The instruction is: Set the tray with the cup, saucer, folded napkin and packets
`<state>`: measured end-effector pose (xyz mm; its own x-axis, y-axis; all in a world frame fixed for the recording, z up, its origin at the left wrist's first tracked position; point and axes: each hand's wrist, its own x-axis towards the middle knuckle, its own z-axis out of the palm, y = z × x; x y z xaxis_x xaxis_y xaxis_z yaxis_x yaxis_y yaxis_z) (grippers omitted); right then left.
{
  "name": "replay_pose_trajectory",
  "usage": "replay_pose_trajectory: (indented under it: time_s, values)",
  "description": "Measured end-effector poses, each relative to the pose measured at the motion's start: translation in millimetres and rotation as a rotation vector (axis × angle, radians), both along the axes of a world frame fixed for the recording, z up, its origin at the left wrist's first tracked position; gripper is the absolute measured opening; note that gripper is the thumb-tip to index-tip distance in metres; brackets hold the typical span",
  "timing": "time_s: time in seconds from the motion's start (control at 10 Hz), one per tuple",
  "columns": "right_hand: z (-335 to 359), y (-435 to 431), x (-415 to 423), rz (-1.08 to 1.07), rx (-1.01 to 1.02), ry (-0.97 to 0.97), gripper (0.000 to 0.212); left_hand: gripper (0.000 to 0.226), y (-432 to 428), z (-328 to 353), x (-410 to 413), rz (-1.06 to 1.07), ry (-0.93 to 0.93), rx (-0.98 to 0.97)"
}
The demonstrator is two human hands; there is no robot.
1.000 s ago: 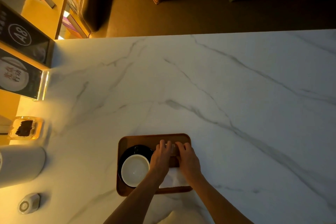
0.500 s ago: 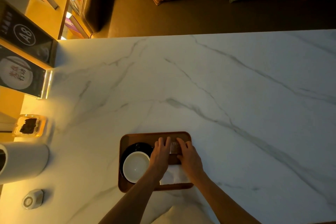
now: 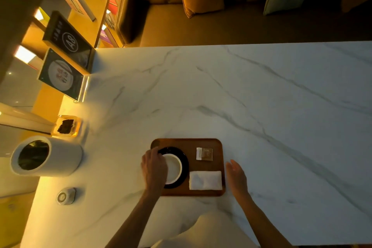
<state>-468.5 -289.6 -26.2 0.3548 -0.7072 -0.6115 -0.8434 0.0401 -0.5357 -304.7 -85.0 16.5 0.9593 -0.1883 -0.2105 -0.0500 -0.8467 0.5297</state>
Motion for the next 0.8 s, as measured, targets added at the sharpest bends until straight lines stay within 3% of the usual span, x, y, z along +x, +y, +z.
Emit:
replay_pose_trajectory:
  time_s: [0.1, 0.2, 0.3, 0.4, 0.5, 0.6, 0.7, 0.8]
  values:
    - [3.4, 11.1, -6.3, -0.026, 0.134, -0.048, 0.051, 0.047, 41.3, -6.8, 0.3, 0.208, 0.332, -0.06]
    - [8.3, 25.6, -9.9, -0.053, 0.228, -0.083, 0.052, 0.045, 66.0, -11.3, -7.2, 0.258, 0.627, -0.148]
    - [17.0, 33.8, -12.3, -0.055, 0.233, -0.082, 0.054, 0.05, 77.7, -10.1, -16.7, 0.214, 0.711, -0.223]
    - [24.7, 36.6, -16.9, -0.034, 0.236, -0.066, 0.055, 0.058, 80.2, -1.8, -20.5, 0.163, 0.752, -0.267]
    - [26.0, 39.9, -20.8, 0.058, 0.209, -0.032, 0.055, 0.048, 80.4, 1.6, -19.2, 0.082, 0.729, -0.303]
    - [27.2, 45.8, -23.7, 0.18, 0.143, 0.018, 0.06, 0.039, 82.4, 3.3, -17.4, -0.027, 0.622, -0.198]
    - [24.0, 56.4, -24.9, 0.284, 0.029, 0.029, 0.07, 0.046, 90.4, -8.3, -18.6, -0.152, 0.491, -0.002]
    - [23.6, 68.9, -21.3, 0.445, -0.213, 0.147, 0.078, 0.058, 95.5, -16.8, -24.2, -0.28, 0.425, 0.234]
